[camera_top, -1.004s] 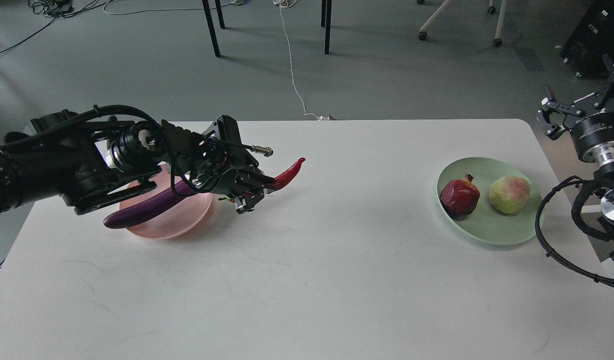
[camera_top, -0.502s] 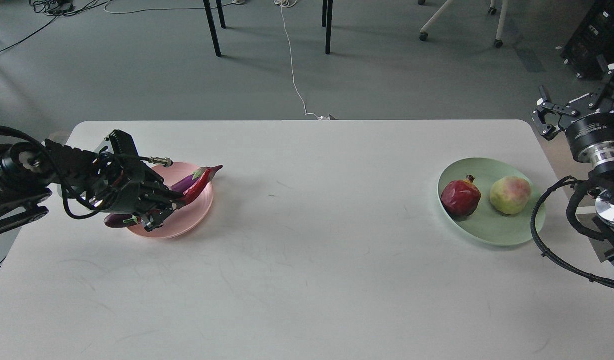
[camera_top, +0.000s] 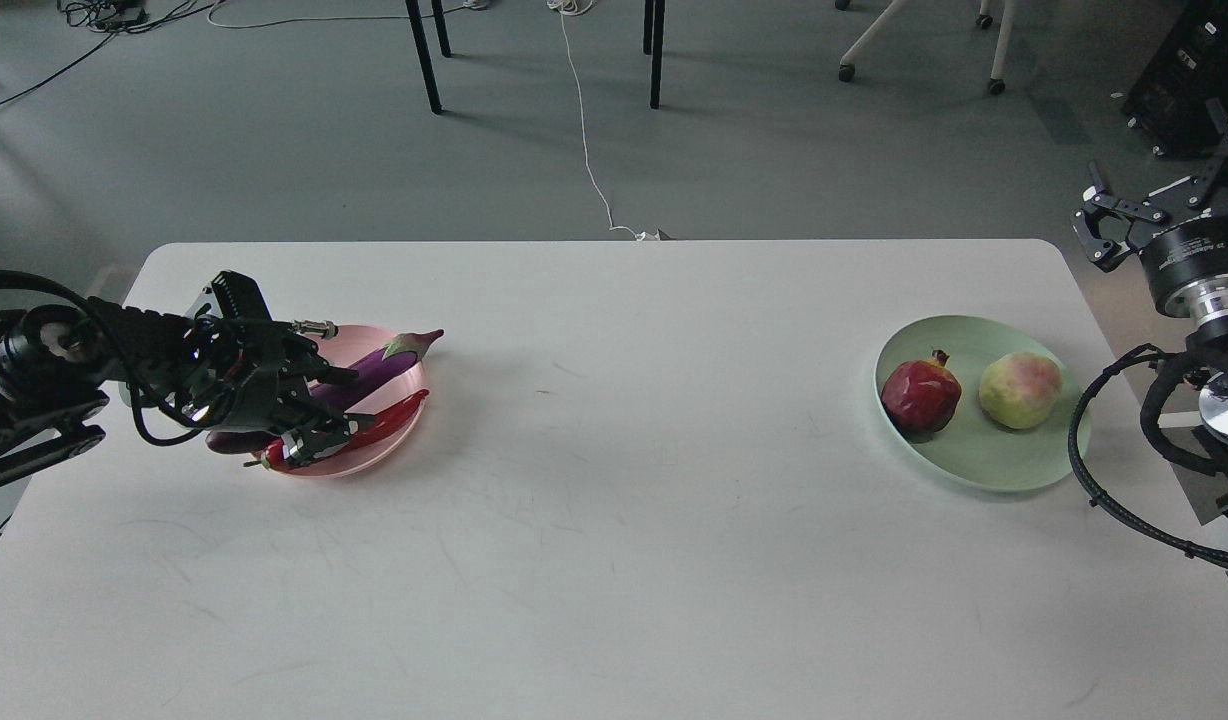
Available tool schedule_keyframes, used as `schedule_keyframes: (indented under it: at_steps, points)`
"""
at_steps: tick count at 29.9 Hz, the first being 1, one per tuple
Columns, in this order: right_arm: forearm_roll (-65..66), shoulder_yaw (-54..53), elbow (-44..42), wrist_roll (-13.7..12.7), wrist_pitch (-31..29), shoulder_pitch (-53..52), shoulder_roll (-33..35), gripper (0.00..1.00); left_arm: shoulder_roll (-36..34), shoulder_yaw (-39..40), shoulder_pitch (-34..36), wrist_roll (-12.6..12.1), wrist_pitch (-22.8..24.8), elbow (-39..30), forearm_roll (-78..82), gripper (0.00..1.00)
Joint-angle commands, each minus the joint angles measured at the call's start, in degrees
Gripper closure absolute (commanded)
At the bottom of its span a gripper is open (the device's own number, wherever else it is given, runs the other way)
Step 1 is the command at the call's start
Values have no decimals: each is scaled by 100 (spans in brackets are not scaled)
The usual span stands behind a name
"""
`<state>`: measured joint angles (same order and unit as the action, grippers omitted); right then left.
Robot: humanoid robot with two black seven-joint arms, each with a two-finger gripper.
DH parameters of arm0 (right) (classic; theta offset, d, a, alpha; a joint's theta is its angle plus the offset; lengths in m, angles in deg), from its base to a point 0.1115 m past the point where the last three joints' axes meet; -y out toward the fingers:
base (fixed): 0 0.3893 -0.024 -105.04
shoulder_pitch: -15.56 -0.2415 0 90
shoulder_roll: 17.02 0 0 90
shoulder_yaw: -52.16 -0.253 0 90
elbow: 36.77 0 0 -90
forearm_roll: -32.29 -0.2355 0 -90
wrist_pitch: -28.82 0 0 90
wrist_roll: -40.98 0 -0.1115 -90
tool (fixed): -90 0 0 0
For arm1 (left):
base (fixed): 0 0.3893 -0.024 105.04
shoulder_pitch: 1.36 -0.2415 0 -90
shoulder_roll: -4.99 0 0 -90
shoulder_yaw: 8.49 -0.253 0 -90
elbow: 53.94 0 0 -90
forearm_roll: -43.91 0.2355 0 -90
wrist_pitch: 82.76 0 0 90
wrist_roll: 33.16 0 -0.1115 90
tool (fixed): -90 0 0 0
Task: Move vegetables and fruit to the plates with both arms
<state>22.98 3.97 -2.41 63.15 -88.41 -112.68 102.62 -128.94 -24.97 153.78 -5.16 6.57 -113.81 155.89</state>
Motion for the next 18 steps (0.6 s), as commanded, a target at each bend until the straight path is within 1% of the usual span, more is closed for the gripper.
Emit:
schedule_keyframes:
  at_steps: [1,7,9,13,17,18]
  points:
    - [8,2,0,6,-27,-8,7,1,-11,653,-10,0,23,-16,-1534,2]
    - [8,2,-26,6,-10,-87,24,1,51,1480,17,0,23,19,-4110,2]
    - [17,20,-17,-29,-27,-105,33,1,165,1779,-1,0,40,55,-4831,2]
    - [17,20,-43,-56,-10,-333,42,1,253,1938,-10,0,426,55,-5913,2]
    - [17,20,-96,-64,17,-421,51,1,560,2298,-10,0,515,98,-7372,2]
    - [17,20,-96,-90,17,-421,51,1,639,2395,-27,0,524,212,-7732,2]
